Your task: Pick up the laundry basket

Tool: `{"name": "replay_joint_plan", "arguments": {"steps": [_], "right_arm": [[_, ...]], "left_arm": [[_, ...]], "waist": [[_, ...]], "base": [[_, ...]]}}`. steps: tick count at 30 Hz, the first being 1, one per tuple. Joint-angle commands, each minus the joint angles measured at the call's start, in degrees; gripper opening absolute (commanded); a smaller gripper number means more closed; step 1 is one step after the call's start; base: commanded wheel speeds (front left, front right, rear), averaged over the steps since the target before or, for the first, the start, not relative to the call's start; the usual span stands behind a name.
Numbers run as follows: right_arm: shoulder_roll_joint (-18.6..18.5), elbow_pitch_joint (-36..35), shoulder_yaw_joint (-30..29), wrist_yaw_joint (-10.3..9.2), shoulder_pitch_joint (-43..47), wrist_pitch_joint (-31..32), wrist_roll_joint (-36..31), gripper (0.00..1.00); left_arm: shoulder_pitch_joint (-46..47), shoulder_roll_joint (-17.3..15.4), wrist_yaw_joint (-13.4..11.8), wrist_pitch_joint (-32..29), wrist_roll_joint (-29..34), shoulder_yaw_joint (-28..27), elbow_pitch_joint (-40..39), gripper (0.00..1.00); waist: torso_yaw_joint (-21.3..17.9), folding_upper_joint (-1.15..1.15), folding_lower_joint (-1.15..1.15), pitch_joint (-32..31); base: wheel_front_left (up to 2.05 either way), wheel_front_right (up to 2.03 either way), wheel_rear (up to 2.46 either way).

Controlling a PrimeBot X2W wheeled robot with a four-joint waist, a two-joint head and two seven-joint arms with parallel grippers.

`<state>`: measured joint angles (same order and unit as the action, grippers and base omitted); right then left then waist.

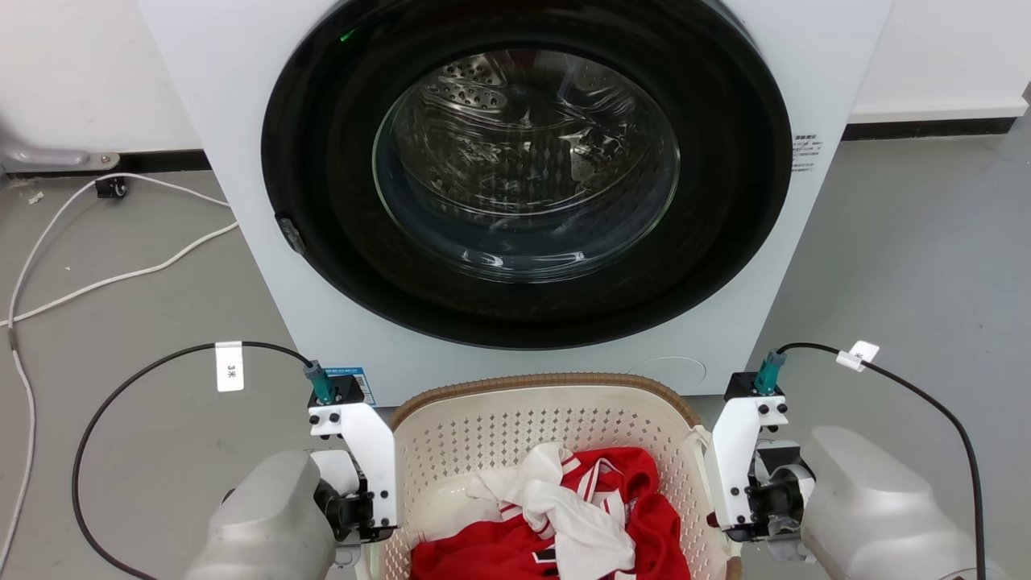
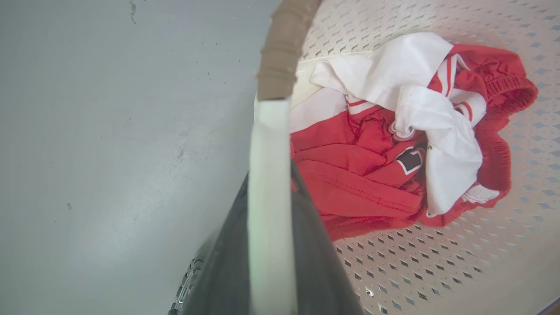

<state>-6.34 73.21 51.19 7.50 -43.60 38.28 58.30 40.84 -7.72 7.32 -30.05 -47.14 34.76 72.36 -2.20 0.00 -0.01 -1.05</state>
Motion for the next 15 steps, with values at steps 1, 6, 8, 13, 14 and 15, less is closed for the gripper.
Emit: {"name": "replay_joint_plan", "arguments": {"steps": [1, 6, 8, 13, 14, 15], "right_arm": [[0.0, 0.2, -0.1, -0.02, 0.4, 0.0, 0.2, 0.00], [0.2, 0.3, 0.0, -0.02, 0.4, -0.3, 0.2, 0.00], [0.3, 0.4, 0.0, -0.02, 0.4, -0.3, 0.2, 0.00], [0.4, 0.4, 0.1, -0.02, 0.4, -0.5, 0.2, 0.00], [0.4, 0.4, 0.1, -0.01, 0.4, -0.5, 0.2, 0.00], [0.4, 0.4, 0.1, -0.02, 0.4, -0.5, 0.3, 0.00]], "left_arm": [[-0.4, 0.0, 0.2, 0.3, -0.3, 0.2, -0.1, 0.00], [-0.4, 0.1, 0.2, 0.5, -0.5, 0.8, 0.0, 0.00], [-0.4, 0.2, 0.2, 0.4, -0.8, 1.0, 0.1, 0.00], [-0.5, 0.3, 0.2, -0.1, -1.3, 1.4, 0.2, 0.00], [-0.5, 0.3, 0.2, -0.1, -1.4, 1.5, 0.2, 0.00], [-0.6, 0.3, 0.2, -0.1, -1.6, 1.6, 0.2, 0.00]], "waist": [[0.1, 0.00, 0.01, 0.0], [0.1, 0.00, 0.01, -0.1], [0.1, 0.00, 0.01, 0.0], [0.1, 0.00, 0.01, 0.0], [0.1, 0.00, 0.01, 0.0], [0.1, 0.00, 0.01, 0.0]], "base": [[0.00, 0.00, 0.00], [0.00, 0.00, 0.00], [0.00, 0.00, 0.00], [0.00, 0.00, 0.00], [0.00, 0.00, 0.00], [0.00, 0.00, 0.00]]}}
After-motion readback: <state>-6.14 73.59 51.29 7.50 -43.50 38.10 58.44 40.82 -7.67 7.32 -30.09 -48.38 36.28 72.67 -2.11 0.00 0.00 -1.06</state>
